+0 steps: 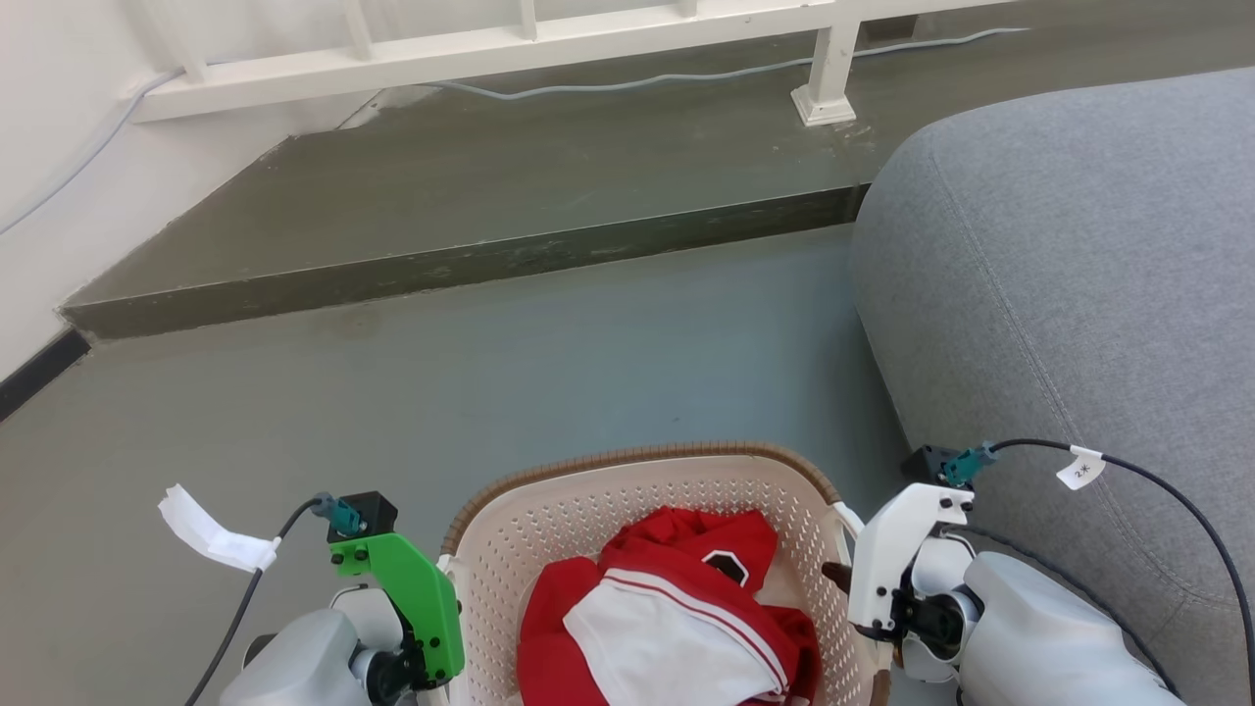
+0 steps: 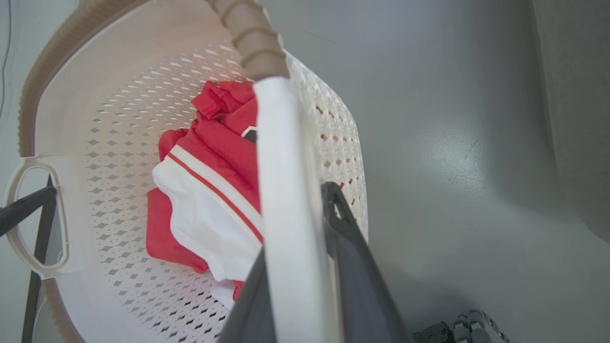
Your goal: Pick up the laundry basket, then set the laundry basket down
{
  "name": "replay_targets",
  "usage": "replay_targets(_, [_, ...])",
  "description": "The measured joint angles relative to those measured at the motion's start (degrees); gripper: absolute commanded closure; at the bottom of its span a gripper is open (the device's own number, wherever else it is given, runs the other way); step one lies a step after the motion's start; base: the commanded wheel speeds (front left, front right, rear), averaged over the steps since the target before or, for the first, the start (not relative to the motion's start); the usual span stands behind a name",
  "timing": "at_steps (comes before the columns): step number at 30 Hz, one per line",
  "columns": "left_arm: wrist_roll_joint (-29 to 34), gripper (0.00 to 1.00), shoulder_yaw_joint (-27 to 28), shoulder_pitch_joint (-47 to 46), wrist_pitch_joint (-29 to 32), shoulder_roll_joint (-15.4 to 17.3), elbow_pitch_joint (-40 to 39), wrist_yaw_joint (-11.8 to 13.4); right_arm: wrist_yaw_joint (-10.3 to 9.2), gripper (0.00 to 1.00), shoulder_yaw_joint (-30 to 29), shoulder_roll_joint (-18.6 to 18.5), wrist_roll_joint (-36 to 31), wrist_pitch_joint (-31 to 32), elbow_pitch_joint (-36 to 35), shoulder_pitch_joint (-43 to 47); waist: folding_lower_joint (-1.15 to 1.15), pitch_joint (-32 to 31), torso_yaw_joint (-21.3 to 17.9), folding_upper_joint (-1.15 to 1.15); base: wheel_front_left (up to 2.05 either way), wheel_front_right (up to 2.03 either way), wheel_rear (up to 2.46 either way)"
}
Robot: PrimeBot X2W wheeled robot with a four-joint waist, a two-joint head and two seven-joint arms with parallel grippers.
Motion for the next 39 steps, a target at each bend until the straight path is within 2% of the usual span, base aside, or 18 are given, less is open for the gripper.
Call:
replay_targets(31, [-1.0,1.0,0.0,-1.0,0.0,0.0,0.5,0.0,0.0,1.0,2.4,-0.1,2.4,-0.4,0.0,-1.0,0.0,1.1,0.1,0.0,0.0,0.0,0.0])
replay_targets(39, [-1.4,1.0,0.2,-2.2,-0.6,0.0,0.4,0.0,-0.01,1.0,2.7,-0.3,3.0,-1.2,0.0,-2.5,0.0,3.2,0.1,0.0,0.0,0.0,0.0])
